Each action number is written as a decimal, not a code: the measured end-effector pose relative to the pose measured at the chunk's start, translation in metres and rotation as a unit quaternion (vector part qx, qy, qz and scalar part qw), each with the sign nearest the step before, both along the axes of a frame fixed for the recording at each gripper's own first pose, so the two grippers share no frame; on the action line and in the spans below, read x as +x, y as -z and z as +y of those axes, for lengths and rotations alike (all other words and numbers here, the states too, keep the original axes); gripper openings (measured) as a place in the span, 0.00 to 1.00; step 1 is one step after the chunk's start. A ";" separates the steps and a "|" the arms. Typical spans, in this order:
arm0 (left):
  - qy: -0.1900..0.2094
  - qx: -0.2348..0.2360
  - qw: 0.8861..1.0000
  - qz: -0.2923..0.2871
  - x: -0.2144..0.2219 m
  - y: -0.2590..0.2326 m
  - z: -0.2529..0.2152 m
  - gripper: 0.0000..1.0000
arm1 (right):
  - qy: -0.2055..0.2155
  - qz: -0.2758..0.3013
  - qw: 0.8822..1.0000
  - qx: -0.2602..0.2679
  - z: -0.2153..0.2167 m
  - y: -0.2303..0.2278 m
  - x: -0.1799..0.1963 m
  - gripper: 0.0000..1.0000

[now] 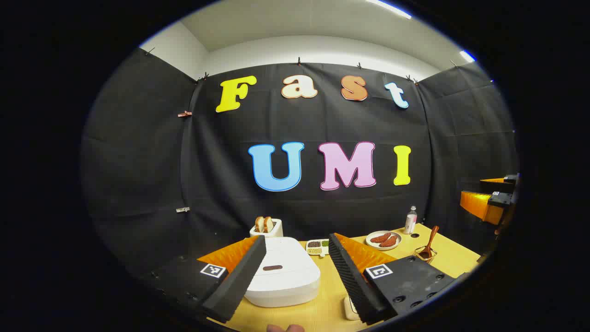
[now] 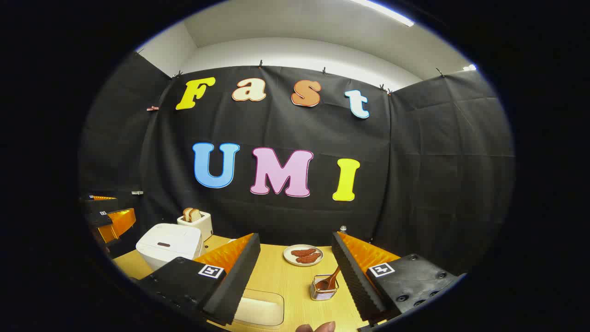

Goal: Close the left gripper, press the button to open the rice cooker; take a wooden spoon from the chopstick holder with the right hand, scoop a spoonful of rice and pour it into the rice cooker, then put the wooden spoon back into the chopstick holder.

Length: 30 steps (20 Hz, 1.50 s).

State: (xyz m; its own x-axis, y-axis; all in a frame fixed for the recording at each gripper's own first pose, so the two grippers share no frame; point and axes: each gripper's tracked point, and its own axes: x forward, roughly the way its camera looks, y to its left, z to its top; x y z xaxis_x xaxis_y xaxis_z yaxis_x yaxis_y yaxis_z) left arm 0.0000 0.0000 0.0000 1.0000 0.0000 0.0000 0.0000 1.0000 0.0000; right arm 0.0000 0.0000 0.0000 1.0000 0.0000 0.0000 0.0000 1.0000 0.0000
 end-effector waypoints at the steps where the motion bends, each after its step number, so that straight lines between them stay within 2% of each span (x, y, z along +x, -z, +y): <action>1: 0.002 0.002 1.000 -0.001 0.001 -0.001 -0.001 0.94 | 0.000 0.001 1.000 0.001 0.000 0.002 -0.001 0.98; 23: 0.006 0.002 1.000 -0.006 -0.001 -0.006 -0.003 0.95 | 0.002 0.001 1.000 -0.008 -0.005 0.004 -0.010 0.98; 25: -0.001 -0.001 1.000 -0.017 -0.002 -0.013 0.001 0.87 | -0.001 0.001 1.000 -0.010 -0.003 0.004 -0.010 0.98; 29: 0.003 0.012 1.000 -0.002 0.002 -0.008 0.005 0.30 | 0.001 -0.004 1.000 -0.015 -0.005 0.001 -0.012 0.98; 30: 0.017 0.005 1.000 0.003 0.001 -0.007 0.001 0.17 | 0.000 -0.004 1.000 -0.015 -0.004 0.001 -0.012 0.98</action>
State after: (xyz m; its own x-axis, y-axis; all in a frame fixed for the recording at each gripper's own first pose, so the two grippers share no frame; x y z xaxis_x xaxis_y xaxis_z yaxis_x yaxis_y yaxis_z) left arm 0.0011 0.0008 0.0073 0.9994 -0.0341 -0.0070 0.0342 0.9994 0.0106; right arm -0.0116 -0.0043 -0.0006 1.0000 0.0010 0.0074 -0.0007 0.9996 -0.0293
